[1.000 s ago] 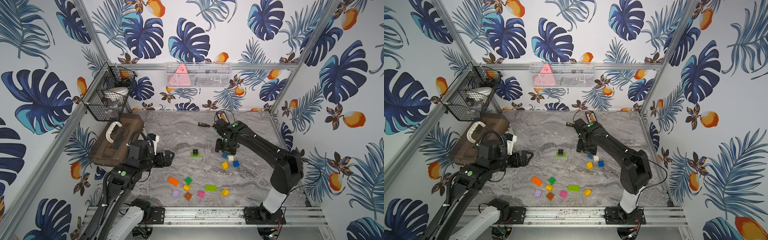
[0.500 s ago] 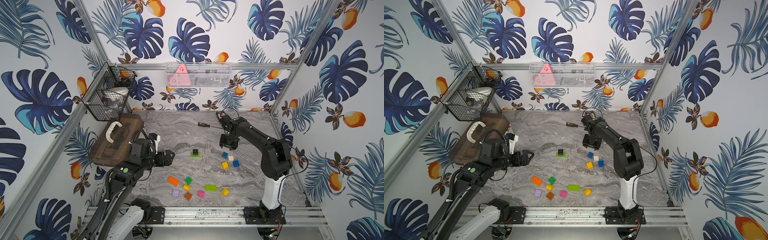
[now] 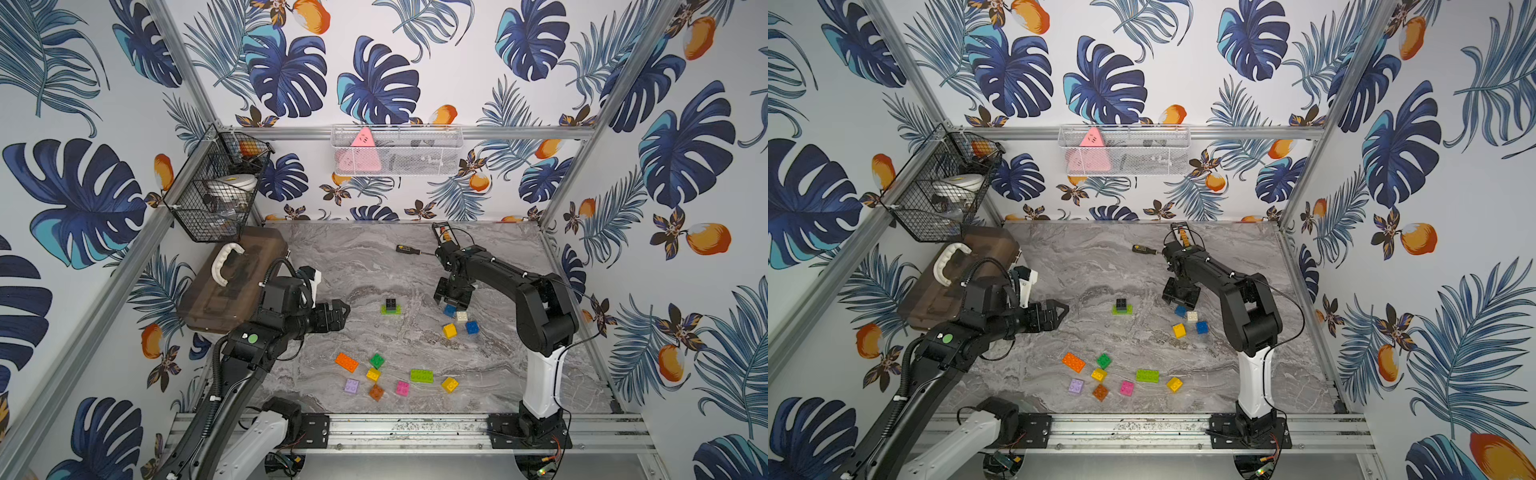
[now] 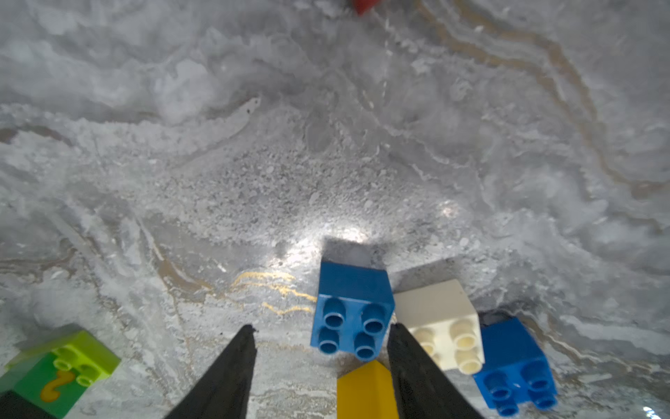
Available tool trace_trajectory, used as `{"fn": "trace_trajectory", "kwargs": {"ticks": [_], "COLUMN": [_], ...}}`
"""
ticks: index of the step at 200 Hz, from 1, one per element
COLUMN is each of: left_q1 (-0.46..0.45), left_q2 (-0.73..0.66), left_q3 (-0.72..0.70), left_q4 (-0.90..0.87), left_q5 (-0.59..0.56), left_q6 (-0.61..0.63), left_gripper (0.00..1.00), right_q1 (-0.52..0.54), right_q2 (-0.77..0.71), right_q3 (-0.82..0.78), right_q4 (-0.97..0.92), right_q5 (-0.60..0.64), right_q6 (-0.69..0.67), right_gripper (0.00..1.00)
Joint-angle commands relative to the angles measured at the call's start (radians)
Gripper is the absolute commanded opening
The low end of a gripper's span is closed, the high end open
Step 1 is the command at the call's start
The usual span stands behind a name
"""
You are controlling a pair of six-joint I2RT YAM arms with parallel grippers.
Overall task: Assemble the number 1 with lego
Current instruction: Pick up the lego brick from the center of the board.
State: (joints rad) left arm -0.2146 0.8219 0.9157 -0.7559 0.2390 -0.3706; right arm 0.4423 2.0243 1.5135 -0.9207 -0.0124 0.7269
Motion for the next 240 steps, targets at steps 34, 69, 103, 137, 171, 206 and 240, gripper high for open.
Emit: {"fn": "trace_trajectory", "kwargs": {"ticks": [34, 69, 103, 137, 171, 206, 240], "left_q1": [0.001, 0.004, 0.009, 0.009, 0.009, 0.009, 0.009], "left_q2": [0.000, -0.001, -0.001, -0.004, -0.009, -0.012, -0.012], "left_q3": [0.004, 0.005, 0.005, 0.004, 0.005, 0.003, 0.004], "left_q4": [0.013, 0.013, 0.012, 0.013, 0.013, 0.014, 0.013], "left_q5": [0.006, 0.003, 0.006, 0.005, 0.005, 0.003, 0.003], "left_q6": [0.004, 0.001, 0.003, 0.002, 0.004, 0.002, 0.002], "left_gripper": [0.97, 0.97, 0.97, 0.97, 0.97, 0.97, 0.97], "right_q1": [0.000, 0.003, 0.015, 0.025, 0.037, 0.040, 0.048], "right_q2": [0.037, 0.042, 0.037, 0.049, 0.054, 0.059, 0.047], "right_q3": [-0.014, -0.002, 0.024, 0.046, 0.051, 0.056, 0.051], "right_q4": [0.044, 0.031, -0.001, -0.032, -0.048, -0.058, -0.055], "right_q5": [0.007, 0.026, 0.062, 0.091, 0.114, 0.119, 0.118], "right_q6": [0.023, 0.012, 0.001, -0.013, -0.020, -0.023, -0.017], "right_gripper": [0.59, 0.52, 0.49, 0.49, 0.49, 0.44, 0.41]}}
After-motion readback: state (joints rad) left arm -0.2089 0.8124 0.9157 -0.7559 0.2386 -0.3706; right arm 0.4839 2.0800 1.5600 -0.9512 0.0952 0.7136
